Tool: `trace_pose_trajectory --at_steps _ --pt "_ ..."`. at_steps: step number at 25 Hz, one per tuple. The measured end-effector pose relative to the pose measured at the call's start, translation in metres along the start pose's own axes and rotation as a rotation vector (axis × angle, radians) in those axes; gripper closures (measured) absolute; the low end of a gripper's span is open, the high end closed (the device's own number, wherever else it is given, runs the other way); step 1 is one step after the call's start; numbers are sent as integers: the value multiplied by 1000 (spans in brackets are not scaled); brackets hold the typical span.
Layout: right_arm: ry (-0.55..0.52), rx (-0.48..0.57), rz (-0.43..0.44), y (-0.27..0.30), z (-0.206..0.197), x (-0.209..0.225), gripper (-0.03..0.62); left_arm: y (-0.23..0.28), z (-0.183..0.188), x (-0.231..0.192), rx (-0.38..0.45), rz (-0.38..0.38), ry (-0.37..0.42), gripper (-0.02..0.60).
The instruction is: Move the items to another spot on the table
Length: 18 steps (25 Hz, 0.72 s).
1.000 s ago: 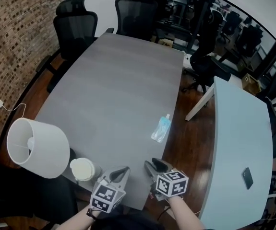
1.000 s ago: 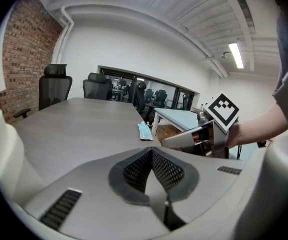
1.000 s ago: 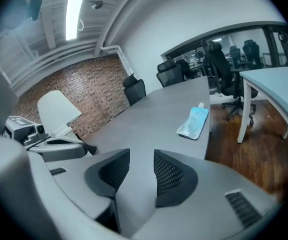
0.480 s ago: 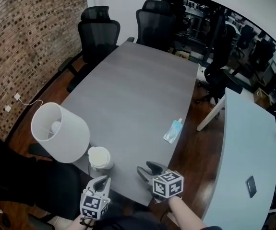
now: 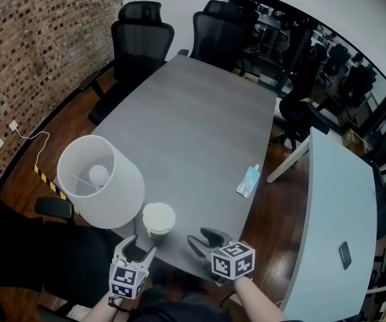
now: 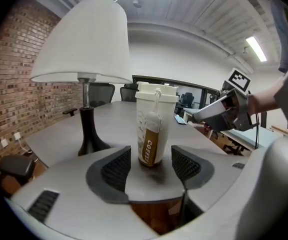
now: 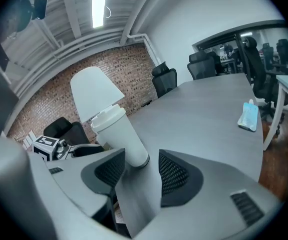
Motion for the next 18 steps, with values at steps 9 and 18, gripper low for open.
trace_pose_trajectory --at_steps 9,18 --pt "-2 -10 -98 -4 -9 -13 375 45 5 -10 27 -217 116 170" --pt "32 -2 -211 -27 -16 -2 375 76 8 -12 85 -276 144 169"
Point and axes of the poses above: the fingertips, and each gripper's own axes: y forward along the fingers, x to its right, z out of its top, the point moved 10 cm from there along -y, backward along the fingers, and after that the axes turned 11 degrees about x, right-handed, at the moved point
